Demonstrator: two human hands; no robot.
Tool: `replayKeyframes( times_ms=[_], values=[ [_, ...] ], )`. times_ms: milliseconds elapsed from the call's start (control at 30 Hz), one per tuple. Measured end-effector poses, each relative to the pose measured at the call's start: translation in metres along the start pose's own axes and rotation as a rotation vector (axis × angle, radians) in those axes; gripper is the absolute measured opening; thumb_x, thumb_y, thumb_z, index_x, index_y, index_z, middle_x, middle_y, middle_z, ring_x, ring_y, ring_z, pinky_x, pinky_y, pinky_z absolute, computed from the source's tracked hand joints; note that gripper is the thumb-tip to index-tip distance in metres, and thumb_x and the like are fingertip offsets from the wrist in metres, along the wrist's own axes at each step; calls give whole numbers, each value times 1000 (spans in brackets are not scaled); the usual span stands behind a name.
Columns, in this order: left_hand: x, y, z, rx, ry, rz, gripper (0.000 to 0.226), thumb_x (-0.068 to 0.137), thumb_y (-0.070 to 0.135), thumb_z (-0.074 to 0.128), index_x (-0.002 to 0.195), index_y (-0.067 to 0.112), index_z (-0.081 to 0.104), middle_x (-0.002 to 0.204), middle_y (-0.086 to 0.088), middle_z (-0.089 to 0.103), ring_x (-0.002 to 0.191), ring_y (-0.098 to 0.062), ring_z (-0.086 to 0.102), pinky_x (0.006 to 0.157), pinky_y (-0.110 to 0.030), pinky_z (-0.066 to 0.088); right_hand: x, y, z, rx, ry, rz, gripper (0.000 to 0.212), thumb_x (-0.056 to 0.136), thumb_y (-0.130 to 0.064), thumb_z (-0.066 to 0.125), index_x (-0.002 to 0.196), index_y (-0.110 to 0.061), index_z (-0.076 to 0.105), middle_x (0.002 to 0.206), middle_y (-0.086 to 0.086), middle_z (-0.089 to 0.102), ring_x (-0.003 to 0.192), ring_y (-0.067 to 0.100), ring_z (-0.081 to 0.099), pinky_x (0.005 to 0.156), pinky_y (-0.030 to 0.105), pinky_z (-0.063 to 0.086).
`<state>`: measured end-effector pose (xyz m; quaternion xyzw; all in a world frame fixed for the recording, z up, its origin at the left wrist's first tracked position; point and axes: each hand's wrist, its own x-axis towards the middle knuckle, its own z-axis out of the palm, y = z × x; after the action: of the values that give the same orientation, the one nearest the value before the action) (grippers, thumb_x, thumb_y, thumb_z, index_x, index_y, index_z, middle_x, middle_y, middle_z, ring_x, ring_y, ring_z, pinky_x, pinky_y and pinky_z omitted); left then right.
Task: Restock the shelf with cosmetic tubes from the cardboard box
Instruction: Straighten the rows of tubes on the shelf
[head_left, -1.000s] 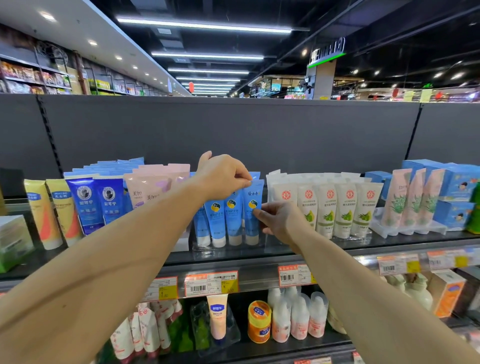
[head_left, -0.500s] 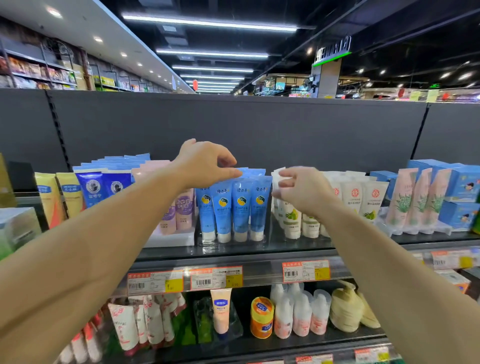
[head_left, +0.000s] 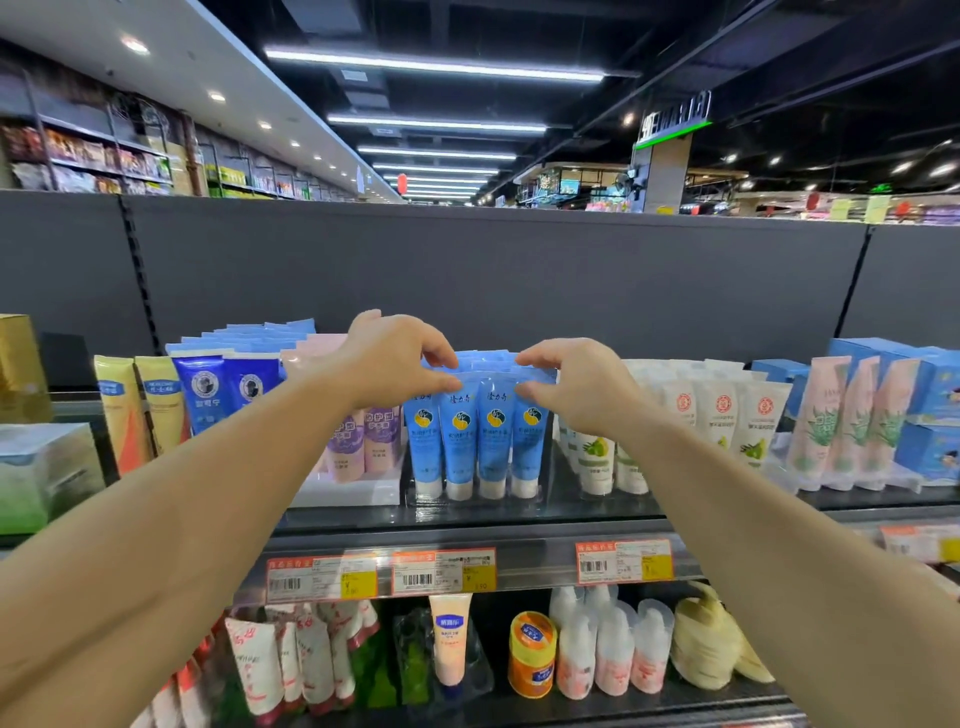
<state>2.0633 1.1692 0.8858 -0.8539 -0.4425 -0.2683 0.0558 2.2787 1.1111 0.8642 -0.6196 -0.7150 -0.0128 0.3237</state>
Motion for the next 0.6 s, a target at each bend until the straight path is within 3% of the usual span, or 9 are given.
replayKeyframes(
  times_ms=[200,400,467,600],
  values=[
    [0,-1,1,-24,1,-32,24,84,49,66,102,33,69,94,19,60,90,-2,53,117,-45,14,1,0,4,7,16,21,37,86,-33,67,123,-28,63,124,-13,63,116,8,54,96,27,43],
    [-5,-8,-7,-141,48,-97,22,95,42,53,98,30,72,79,26,57,86,-3,53,113,-48,28,2,2,-3,5,50,30,37,87,-32,65,124,-29,63,125,-11,62,117,10,53,88,23,38],
    [-7,-9,-10,-121,60,-91,23,93,44,56,100,29,72,85,25,59,88,-2,49,115,-46,24,2,2,-5,22,55,33,36,88,-31,65,124,-29,63,124,-11,62,118,10,53,88,23,38],
    [-12,-15,-9,-1,48,-43,42,78,58,67,110,33,67,115,17,64,107,-6,53,117,-44,11,1,-3,-6,23,61,34,37,88,-29,65,125,-27,62,125,-11,62,118,10,53,91,26,39]
  ],
)
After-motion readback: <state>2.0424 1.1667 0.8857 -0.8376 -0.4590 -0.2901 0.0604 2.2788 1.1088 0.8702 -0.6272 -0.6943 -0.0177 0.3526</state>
